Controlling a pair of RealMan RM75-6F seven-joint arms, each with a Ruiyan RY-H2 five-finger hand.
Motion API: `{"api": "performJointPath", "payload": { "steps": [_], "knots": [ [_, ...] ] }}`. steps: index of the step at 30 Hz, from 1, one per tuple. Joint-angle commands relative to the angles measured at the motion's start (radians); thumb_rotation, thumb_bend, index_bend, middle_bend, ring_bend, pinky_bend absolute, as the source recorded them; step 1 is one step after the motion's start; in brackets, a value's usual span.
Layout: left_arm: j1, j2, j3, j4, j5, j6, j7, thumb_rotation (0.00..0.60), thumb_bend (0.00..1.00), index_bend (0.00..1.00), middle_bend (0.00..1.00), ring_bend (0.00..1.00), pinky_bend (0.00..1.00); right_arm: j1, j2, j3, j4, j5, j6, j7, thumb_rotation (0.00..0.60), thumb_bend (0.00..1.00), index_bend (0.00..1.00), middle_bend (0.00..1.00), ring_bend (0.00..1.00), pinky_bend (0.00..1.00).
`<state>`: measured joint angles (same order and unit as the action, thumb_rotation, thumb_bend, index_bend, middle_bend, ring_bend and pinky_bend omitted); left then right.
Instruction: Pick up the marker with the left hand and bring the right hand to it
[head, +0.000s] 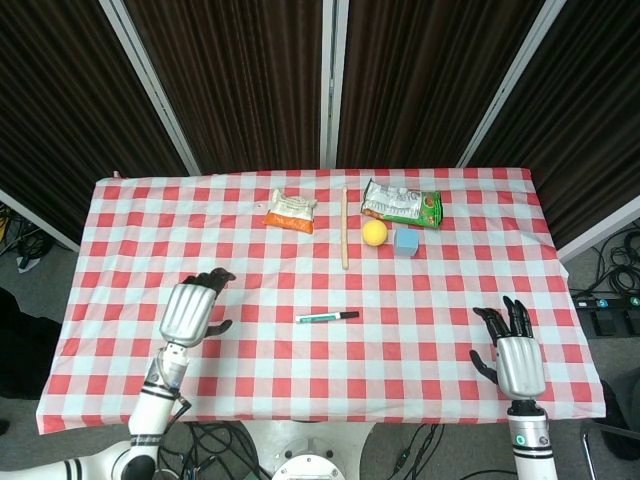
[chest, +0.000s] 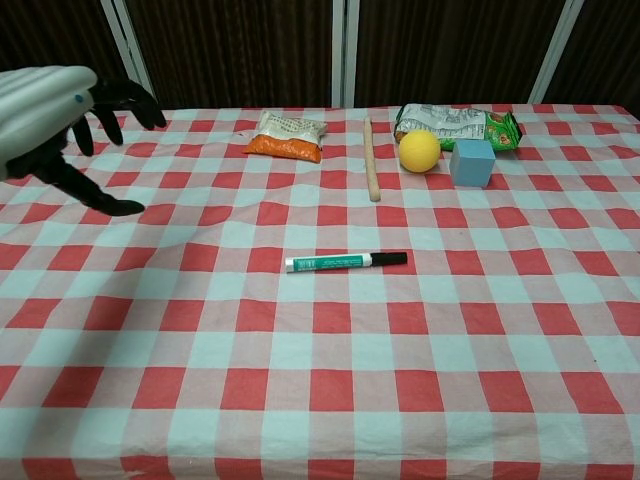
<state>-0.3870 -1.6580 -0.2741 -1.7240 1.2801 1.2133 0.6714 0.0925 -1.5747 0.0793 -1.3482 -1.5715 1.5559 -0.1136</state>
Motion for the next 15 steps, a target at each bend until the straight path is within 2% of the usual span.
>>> {"api": "performJointPath", "payload": {
  "steps": [1, 6, 15],
  "knots": [
    [-0.119, -0.112, -0.079, -0.039, -0.234, -0.059, 0.184, 0.600, 0.14, 0.35, 0.37, 0.63, 0.70, 0.011, 0.023, 0.018, -0.029, -0.002, 0.006, -0.018, 0.600, 0.10, 0.22, 0.27, 0.00, 0.00],
    [-0.237, -0.210, -0.111, -0.015, -0.412, -0.045, 0.336, 0.600, 0.16, 0.37, 0.44, 0.75, 0.83, 0.023, 0.051, 0.030, -0.077, -0.009, 0.010, -0.046, 0.600, 0.10, 0.22, 0.27, 0.00, 0.00],
    [-0.396, -0.340, -0.133, 0.093, -0.569, -0.005, 0.444, 0.600, 0.16, 0.40, 0.45, 0.85, 0.88, 0.027, 0.042, 0.021, -0.071, 0.009, -0.010, -0.041, 0.600, 0.10, 0.22, 0.27, 0.00, 0.00]
  ]
}}
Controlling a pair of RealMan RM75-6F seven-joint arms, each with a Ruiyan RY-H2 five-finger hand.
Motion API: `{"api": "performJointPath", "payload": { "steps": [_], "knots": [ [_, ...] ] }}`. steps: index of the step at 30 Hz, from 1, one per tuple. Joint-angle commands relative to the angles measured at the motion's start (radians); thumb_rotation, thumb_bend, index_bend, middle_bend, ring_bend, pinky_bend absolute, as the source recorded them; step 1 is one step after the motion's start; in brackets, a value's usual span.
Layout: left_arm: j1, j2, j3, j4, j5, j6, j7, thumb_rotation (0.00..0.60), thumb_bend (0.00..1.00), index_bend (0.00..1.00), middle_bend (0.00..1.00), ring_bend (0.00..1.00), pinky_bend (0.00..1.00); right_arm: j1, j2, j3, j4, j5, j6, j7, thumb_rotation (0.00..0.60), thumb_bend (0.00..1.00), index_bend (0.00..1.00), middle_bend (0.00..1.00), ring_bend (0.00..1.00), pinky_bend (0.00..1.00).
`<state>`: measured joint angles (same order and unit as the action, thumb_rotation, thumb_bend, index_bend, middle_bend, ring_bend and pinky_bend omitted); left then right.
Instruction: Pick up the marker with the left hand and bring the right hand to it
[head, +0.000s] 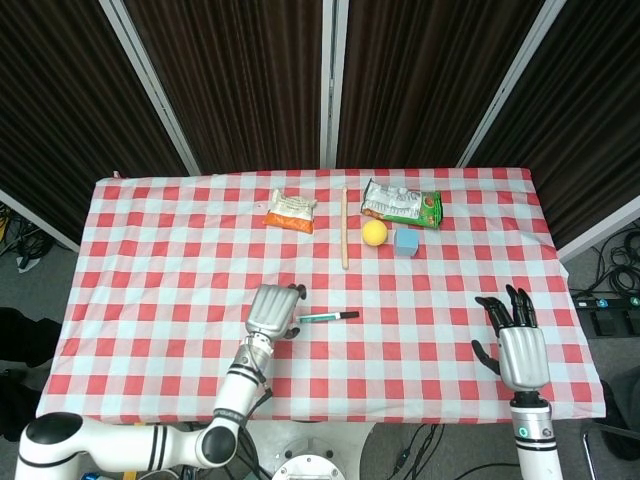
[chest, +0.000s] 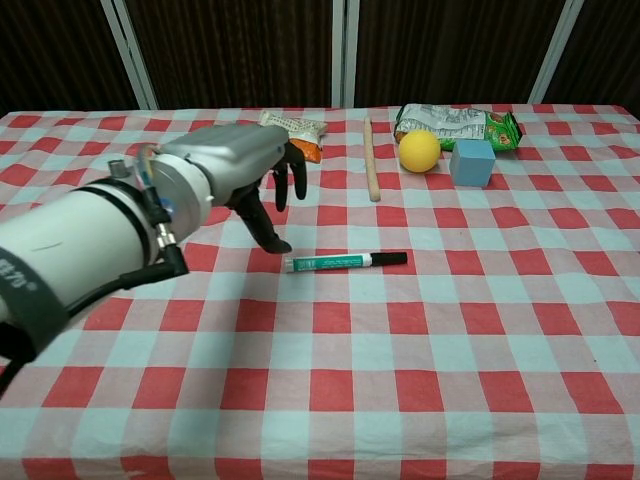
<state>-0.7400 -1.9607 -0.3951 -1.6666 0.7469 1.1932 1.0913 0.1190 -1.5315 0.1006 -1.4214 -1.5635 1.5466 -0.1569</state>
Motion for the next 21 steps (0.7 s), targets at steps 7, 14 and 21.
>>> {"api": "performJointPath", "payload": {
  "steps": [7, 14, 21],
  "knots": [
    [-0.128, -0.113, -0.020, 0.132, -0.097, 0.067, 0.080, 0.600, 0.17, 0.42, 0.47, 0.90, 0.93, 0.001, -0.002, -0.004, 0.003, -0.003, 0.007, 0.010, 0.600, 0.10, 0.22, 0.27, 0.00, 0.00],
    [-0.176, -0.157, -0.038, 0.212, -0.174, 0.049, 0.070, 0.600, 0.17, 0.43, 0.47, 0.91, 0.94, 0.005, -0.005, -0.004, 0.009, -0.001, 0.005, 0.022, 0.600, 0.10, 0.22, 0.27, 0.00, 0.00],
    [-0.207, -0.177, -0.026, 0.267, -0.183, 0.028, 0.038, 0.600, 0.17, 0.43, 0.47, 0.91, 0.94, 0.006, -0.004, -0.006, 0.010, 0.002, 0.005, 0.025, 0.600, 0.10, 0.22, 0.27, 0.00, 0.00]
  ]
}}
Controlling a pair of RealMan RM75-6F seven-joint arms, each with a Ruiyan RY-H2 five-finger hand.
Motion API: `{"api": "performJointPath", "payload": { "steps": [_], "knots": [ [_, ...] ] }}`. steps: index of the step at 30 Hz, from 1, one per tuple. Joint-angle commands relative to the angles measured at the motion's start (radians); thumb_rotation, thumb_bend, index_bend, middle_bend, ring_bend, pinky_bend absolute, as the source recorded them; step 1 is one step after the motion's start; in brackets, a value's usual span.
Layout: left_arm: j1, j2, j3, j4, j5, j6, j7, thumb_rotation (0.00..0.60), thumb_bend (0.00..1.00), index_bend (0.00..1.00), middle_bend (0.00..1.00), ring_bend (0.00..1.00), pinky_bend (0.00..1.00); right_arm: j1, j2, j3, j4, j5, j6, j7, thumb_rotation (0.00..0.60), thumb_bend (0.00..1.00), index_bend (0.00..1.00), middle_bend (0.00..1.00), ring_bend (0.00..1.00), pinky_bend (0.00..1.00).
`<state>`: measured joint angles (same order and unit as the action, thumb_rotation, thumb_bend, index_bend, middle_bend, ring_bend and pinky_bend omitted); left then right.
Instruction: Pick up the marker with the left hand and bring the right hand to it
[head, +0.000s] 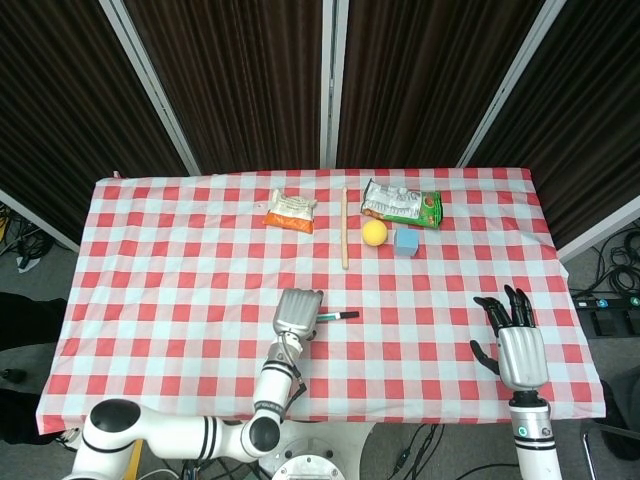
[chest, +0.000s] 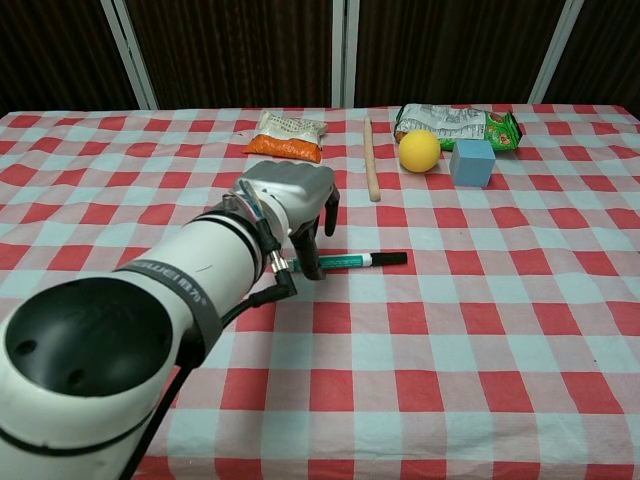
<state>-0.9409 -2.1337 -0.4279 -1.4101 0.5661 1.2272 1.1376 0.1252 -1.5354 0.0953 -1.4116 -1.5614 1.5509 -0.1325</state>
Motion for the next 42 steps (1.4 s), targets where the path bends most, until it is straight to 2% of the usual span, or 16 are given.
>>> {"api": "performJointPath", "payload": {
  "steps": [1, 13, 25, 42],
  "knots": [
    [-0.008, -0.004, 0.011, 0.015, -0.004, -0.008, -0.010, 0.600, 0.17, 0.43, 0.47, 0.91, 0.94, 0.000, -0.001, -0.002, 0.001, 0.000, 0.001, 0.001, 0.600, 0.10, 0.22, 0.27, 0.00, 0.00],
    [-0.039, -0.025, 0.051, 0.100, 0.008, -0.021, -0.025, 0.600, 0.17, 0.45, 0.47, 0.91, 0.94, 0.003, 0.000, -0.011, 0.013, -0.006, -0.003, 0.020, 0.600, 0.09, 0.22, 0.27, 0.00, 0.00],
    [-0.057, -0.039, 0.040, 0.160, -0.001, -0.034, -0.038, 0.600, 0.22, 0.47, 0.48, 0.91, 0.94, 0.002, 0.001, -0.012, 0.018, 0.000, -0.003, 0.024, 0.600, 0.09, 0.22, 0.27, 0.00, 0.00],
    [-0.059, -0.046, 0.048, 0.187, -0.022, -0.049, -0.041, 0.600, 0.27, 0.51, 0.53, 0.91, 0.94, 0.002, -0.002, -0.011, 0.021, 0.008, -0.005, 0.023, 0.600, 0.09, 0.22, 0.27, 0.00, 0.00]
  ]
}}
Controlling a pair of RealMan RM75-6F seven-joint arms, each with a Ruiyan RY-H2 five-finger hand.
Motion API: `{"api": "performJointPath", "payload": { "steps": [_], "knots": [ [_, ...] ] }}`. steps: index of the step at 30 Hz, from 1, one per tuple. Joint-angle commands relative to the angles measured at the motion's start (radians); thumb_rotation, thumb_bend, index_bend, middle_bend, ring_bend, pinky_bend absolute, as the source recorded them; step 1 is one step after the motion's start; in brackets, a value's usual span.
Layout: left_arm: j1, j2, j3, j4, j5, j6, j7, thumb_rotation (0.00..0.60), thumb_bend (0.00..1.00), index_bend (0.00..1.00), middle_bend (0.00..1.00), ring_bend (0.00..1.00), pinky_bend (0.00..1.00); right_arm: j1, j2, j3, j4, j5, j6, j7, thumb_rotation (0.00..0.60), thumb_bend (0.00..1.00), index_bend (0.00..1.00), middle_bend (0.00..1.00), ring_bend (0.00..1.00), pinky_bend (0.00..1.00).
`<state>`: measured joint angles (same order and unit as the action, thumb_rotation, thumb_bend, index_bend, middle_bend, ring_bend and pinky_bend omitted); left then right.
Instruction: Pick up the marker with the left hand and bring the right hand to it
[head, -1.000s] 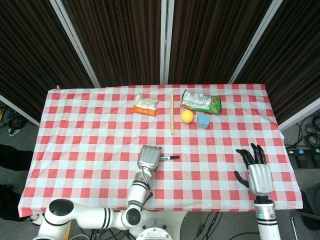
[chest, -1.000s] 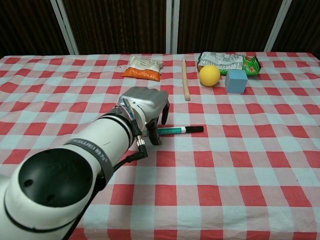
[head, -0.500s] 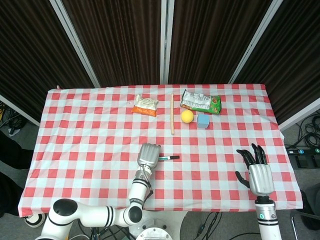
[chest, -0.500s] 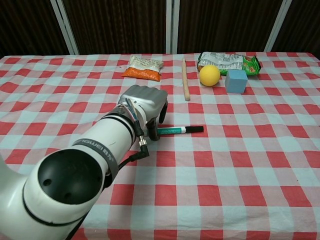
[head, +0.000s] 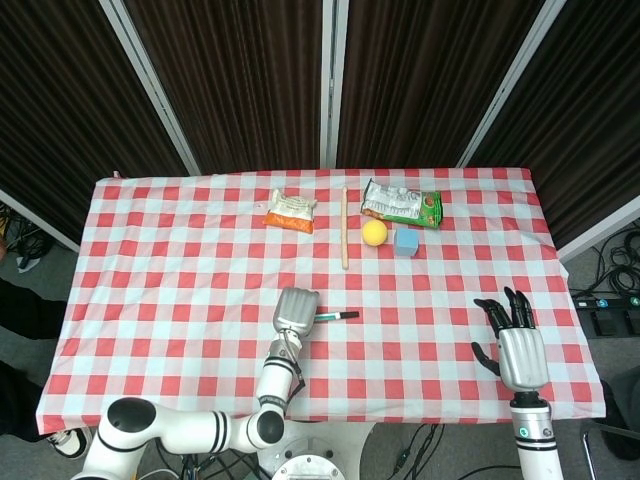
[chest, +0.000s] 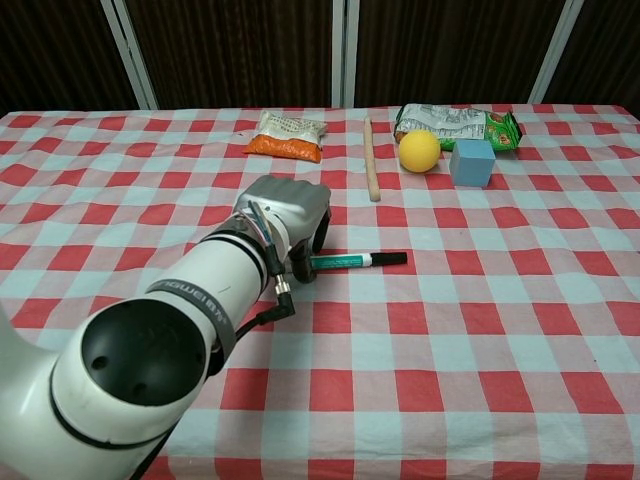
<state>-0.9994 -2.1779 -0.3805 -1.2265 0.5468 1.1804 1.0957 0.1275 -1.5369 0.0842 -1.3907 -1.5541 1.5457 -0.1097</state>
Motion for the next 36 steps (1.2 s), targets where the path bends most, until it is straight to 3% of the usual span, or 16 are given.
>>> {"api": "performJointPath", "payload": {
  "steps": [1, 20, 29, 36],
  "knots": [
    [-0.001, -0.003, 0.002, 0.004, -0.004, -0.002, 0.002, 0.600, 0.28, 0.51, 0.53, 0.91, 0.94, 0.000, 0.000, 0.000, 0.001, 0.001, 0.000, 0.001, 0.600, 0.09, 0.22, 0.27, 0.00, 0.00],
    [0.007, 0.016, 0.003, -0.045, 0.012, 0.016, -0.007, 0.600, 0.37, 0.57, 0.58, 0.92, 0.94, 0.006, -0.003, -0.002, 0.000, 0.000, -0.008, -0.004, 0.600, 0.09, 0.23, 0.27, 0.00, 0.00],
    [0.026, 0.048, 0.007, -0.105, 0.034, 0.012, -0.055, 0.600, 0.38, 0.58, 0.60, 0.93, 0.94, 0.043, -0.021, -0.008, -0.014, -0.026, -0.049, -0.048, 0.600, 0.10, 0.30, 0.28, 0.01, 0.00],
    [0.030, 0.077, 0.013, -0.177, 0.076, 0.025, -0.086, 0.600, 0.39, 0.58, 0.60, 0.93, 0.94, 0.119, -0.062, 0.014, -0.012, -0.036, -0.128, -0.118, 0.600, 0.12, 0.37, 0.34, 0.05, 0.00]
  ]
}}
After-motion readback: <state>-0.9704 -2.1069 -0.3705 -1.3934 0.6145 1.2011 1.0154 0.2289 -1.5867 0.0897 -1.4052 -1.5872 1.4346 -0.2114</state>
